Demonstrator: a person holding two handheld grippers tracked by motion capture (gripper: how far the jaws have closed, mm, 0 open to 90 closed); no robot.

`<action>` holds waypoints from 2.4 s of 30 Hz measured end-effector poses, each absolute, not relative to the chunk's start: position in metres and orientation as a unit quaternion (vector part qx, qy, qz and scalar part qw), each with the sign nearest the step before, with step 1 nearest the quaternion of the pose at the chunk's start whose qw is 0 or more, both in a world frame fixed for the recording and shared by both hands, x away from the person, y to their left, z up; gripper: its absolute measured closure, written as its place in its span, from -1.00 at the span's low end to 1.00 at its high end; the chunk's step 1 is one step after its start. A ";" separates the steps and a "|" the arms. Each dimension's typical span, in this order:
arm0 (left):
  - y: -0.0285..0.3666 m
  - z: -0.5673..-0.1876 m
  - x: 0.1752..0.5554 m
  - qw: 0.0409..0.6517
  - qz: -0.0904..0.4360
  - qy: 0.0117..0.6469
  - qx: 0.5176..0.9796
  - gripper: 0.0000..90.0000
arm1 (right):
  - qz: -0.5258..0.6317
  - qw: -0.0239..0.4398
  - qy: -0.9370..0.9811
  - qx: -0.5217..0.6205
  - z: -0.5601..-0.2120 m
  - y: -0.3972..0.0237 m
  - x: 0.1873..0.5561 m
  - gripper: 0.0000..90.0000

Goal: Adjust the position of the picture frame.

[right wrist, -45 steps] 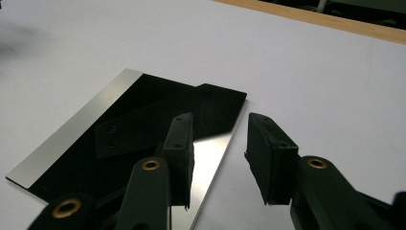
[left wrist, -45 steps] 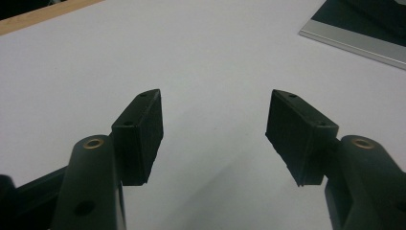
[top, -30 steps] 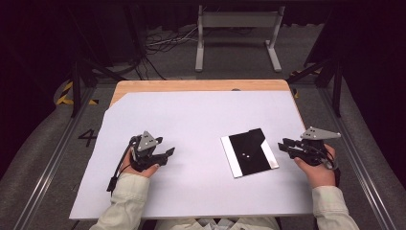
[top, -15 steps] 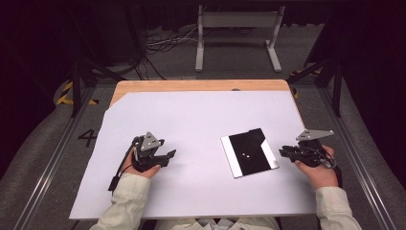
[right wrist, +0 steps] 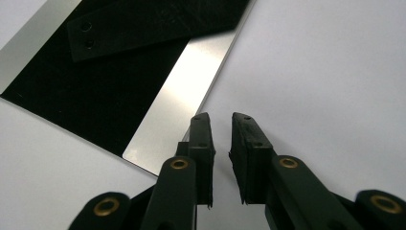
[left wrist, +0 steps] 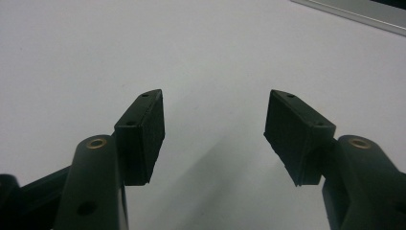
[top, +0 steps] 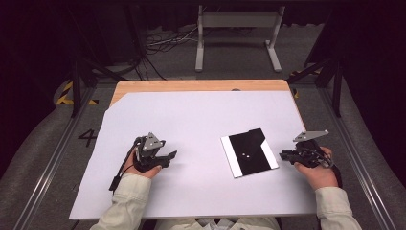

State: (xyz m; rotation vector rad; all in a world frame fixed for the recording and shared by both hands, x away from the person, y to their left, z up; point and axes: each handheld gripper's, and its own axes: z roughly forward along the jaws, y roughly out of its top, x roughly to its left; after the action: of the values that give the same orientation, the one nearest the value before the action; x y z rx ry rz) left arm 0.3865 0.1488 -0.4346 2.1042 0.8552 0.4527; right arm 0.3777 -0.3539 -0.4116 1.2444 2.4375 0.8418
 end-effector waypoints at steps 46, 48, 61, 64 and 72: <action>0.124 -0.435 0.387 0.400 0.166 0.313 0.845 -0.06 | 0.282 0.024 0.910 0.304 -0.424 -0.269 0.371 1.00; 0.121 -0.434 0.386 0.400 0.165 0.309 0.847 -0.06 | 0.285 0.022 0.910 0.299 -0.425 -0.264 0.372 1.00; 0.121 -0.433 0.386 0.401 0.160 0.304 0.849 -0.05 | 0.296 0.029 0.912 0.281 -0.424 -0.248 0.380 1.00; 0.120 -0.433 0.385 0.400 0.157 0.303 0.851 -0.03 | 0.310 0.054 0.904 0.288 -0.413 -0.252 0.386 1.00; 0.118 -0.430 0.380 0.411 0.156 0.286 0.852 0.14 | 0.315 0.125 0.880 0.332 -0.393 -0.269 0.422 1.00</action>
State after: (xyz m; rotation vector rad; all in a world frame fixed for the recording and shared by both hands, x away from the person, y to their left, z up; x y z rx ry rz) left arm 0.3802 0.1183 -0.4295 2.1437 0.7205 0.3922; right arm 0.4223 -0.2692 -0.3930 0.9674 2.5658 0.9168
